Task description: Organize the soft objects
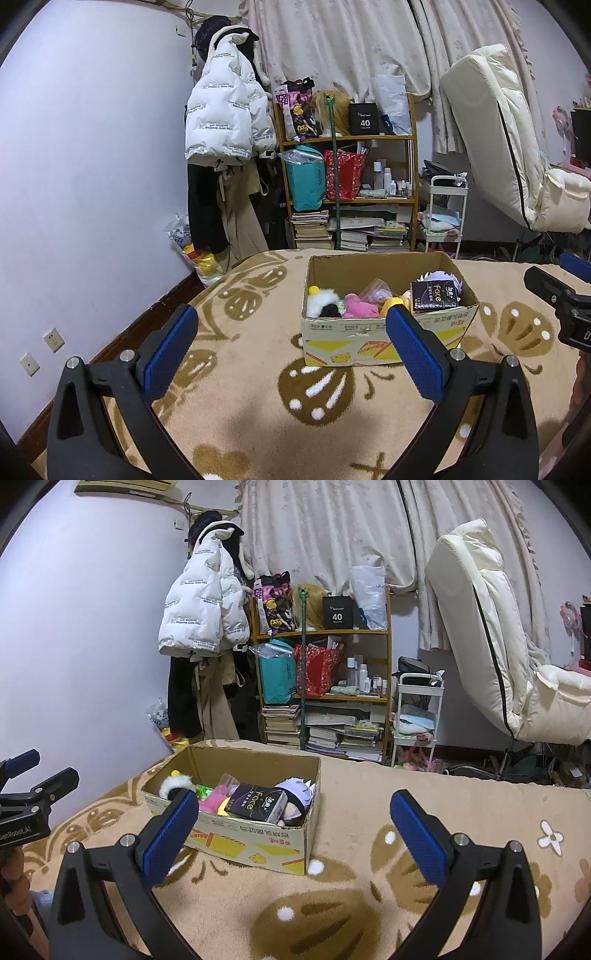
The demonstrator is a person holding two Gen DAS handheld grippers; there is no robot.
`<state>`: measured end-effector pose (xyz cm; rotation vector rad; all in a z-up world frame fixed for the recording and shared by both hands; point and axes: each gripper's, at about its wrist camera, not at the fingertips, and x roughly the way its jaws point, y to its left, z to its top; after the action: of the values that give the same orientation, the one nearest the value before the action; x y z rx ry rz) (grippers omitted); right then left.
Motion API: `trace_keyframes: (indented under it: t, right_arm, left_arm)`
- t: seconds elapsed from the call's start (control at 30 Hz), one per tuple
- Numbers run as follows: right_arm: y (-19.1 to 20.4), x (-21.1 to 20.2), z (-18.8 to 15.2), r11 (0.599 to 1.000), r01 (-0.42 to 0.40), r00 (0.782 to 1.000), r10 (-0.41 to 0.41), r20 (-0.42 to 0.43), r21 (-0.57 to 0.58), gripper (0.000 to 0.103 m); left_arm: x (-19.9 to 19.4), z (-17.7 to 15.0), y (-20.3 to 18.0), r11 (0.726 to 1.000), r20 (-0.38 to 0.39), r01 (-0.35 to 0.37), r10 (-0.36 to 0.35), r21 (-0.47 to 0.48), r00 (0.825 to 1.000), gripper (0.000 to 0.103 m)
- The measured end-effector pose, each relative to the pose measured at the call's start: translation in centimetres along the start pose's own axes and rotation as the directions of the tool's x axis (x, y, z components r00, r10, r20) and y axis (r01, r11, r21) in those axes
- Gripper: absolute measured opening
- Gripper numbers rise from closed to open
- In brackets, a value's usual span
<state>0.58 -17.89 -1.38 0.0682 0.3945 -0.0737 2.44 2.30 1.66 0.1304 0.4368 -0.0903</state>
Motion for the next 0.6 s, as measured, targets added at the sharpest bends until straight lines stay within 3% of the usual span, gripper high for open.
trace_keyframes:
  t: [0.6]
  right_arm:
    - [0.44, 0.41, -0.4, 1.0, 0.013, 1.0, -0.013, -0.001, 0.021, 0.103]
  left_arm:
    - [0.11, -0.05, -0.19, 1.0, 0.002, 0.011, -0.011, 0.001, 1.0, 0.101]
